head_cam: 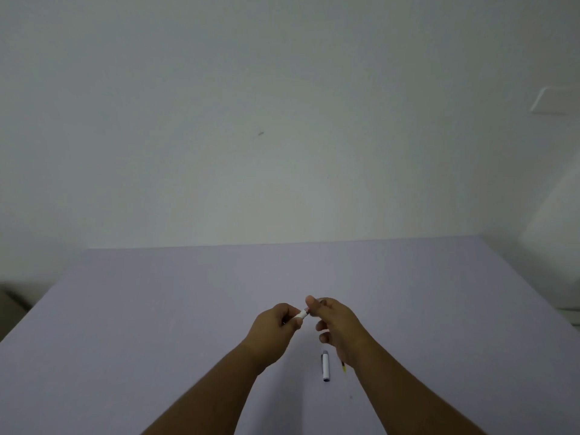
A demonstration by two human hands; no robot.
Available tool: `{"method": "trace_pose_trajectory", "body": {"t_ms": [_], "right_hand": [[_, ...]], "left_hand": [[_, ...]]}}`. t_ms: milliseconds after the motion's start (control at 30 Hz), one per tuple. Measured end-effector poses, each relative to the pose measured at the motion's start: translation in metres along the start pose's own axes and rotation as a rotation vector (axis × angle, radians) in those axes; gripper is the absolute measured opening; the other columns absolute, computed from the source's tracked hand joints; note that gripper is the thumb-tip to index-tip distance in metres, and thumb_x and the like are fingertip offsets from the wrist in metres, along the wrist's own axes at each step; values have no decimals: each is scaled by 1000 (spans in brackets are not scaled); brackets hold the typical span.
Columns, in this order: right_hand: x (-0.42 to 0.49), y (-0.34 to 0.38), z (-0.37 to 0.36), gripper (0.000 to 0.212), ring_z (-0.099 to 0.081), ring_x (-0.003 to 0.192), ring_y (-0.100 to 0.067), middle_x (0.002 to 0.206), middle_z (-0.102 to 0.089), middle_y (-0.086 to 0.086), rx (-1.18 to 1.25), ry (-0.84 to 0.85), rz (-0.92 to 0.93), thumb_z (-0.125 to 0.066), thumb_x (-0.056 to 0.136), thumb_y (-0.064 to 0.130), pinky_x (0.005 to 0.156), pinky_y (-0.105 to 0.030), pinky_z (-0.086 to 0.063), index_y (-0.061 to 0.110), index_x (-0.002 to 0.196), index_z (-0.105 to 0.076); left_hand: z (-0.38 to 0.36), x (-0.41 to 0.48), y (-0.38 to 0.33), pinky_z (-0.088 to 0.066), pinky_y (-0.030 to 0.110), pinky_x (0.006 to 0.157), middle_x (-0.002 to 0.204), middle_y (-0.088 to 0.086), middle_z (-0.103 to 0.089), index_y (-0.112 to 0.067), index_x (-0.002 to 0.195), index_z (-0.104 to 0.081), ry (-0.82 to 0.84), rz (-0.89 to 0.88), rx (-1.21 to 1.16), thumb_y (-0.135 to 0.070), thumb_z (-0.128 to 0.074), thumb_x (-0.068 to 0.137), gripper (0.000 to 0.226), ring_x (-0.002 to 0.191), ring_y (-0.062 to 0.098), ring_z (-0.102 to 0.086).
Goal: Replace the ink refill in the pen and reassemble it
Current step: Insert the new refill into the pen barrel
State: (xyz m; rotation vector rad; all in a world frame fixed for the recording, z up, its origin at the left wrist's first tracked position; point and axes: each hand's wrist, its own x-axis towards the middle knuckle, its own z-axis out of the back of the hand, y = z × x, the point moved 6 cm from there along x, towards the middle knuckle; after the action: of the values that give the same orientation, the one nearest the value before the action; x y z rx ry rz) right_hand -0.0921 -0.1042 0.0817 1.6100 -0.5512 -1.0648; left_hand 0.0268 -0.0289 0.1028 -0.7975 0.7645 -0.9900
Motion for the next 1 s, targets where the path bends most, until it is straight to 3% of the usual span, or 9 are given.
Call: {"method": "trace_pose_trajectory", "body": {"t_ms": [100,200,333,433,667,867,933,1000], "right_hand": [[-1,0,-1,8,-48,69,-14,81,-60,-1,60,43,35,-65,85,24,55,-22,-43,19,87,-71],[1,-4,0,18,-40,57,-12,68,-49,0,18,-13,-8,-68,82,32,47,-21,-37,15,74,-65],[2,-4,-1,8,-44,65,-13,80,-61,1,110,32,26,-65,86,21,48,-21,-40,20,90,-71],[4,-3,-1,13,-45,64,-14,79,-63,-3,67,5,30,-62,87,16,50,-20,-44,19,86,-75],[15,2,-3,13,-44,53,-13,69,-57,-4,45,-55,-3,-66,85,18,54,-24,-45,16,74,-73],[27,-13,3,12,-48,64,-14,80,-63,-2,-26,10,-75,-67,83,29,61,-26,-48,19,86,-72],[34,-26,17,22,-51,65,-13,87,-65,-3,-140,-74,-106,-64,85,36,63,-27,-49,15,88,-67],[41,-41,32,24,-53,61,-14,80,-64,-5,-481,-151,-110,-60,88,33,67,-31,-48,11,80,-62]], "left_hand": [[2,0,2,-40,18,59,72,-5,-55,-22,87,-58,-9,0,17,-25,-51,95,11,64,9,-46],[0,1,3,-40,19,59,72,-5,-55,-23,86,-58,-6,-6,33,-25,-51,95,11,63,9,-46],[1,4,7,-41,20,60,73,-4,-56,-25,85,-58,-9,17,2,-25,-52,94,11,65,10,-47],[-1,6,9,-40,19,59,72,-5,-56,-24,87,-58,-22,3,55,-26,-51,94,10,63,8,-47],[-1,11,8,-35,16,54,66,-10,-52,-23,86,-58,-128,-56,98,-23,-51,95,11,57,4,-43],[-5,13,30,-39,18,56,73,-6,-56,-22,90,-60,-68,101,-76,-24,-53,93,8,64,8,-48],[-6,11,43,-41,17,56,79,-4,-59,-23,97,-62,-59,208,-191,-24,-52,92,11,68,9,-52],[-9,9,56,-43,18,58,85,-1,-61,-19,105,-65,-44,326,-311,-21,-52,91,18,70,11,-54]]}}
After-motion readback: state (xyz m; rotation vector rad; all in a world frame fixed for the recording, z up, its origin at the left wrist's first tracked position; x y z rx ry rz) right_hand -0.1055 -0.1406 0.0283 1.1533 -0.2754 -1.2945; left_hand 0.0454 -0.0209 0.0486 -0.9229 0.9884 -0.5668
